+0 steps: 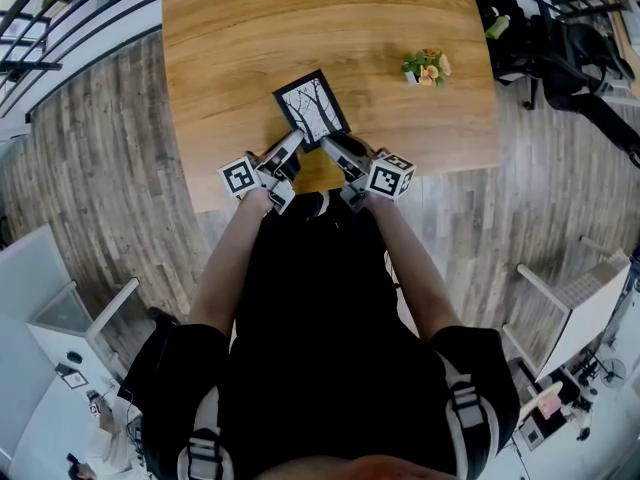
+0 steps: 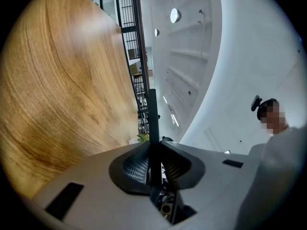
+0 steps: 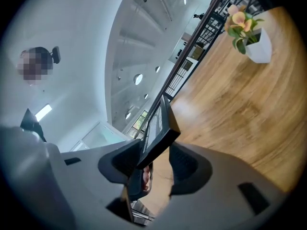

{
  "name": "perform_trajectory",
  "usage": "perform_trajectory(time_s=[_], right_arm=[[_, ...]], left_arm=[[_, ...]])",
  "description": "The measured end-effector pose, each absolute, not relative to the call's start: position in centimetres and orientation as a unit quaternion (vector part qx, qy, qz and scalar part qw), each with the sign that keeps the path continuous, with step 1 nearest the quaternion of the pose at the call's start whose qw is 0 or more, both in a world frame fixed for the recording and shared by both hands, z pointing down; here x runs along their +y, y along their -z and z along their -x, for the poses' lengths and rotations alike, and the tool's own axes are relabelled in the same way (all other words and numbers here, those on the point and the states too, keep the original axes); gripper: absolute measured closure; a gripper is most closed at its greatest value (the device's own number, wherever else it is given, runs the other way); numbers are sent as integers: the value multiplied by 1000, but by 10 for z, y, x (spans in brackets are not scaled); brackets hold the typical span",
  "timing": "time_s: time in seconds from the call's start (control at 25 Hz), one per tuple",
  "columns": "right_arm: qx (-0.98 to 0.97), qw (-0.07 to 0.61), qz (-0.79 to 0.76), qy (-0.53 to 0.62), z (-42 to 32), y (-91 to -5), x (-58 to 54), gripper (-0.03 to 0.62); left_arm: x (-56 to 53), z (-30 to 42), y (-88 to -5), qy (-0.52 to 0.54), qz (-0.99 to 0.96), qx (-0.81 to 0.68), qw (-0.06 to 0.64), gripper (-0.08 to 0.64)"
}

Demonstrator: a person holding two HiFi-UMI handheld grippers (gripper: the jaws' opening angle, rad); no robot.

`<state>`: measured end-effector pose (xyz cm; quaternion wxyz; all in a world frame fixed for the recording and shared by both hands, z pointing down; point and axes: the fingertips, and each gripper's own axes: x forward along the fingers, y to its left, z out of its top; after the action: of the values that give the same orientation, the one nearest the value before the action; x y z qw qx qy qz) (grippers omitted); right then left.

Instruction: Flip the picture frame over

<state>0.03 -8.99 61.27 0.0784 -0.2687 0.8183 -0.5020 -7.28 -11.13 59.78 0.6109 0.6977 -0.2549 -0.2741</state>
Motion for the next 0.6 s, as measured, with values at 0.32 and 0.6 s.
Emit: perform_trajectory(time_s=[0.32, 0.6], right_arm=[[816, 40, 317, 482, -33, -626, -107, 407], [824, -27, 330, 460, -33, -644, -112, 494]], left_arm=[[-101, 71, -622, 190, -715, -272, 615, 479], [-99, 70, -630, 168, -714, -276, 621, 479]])
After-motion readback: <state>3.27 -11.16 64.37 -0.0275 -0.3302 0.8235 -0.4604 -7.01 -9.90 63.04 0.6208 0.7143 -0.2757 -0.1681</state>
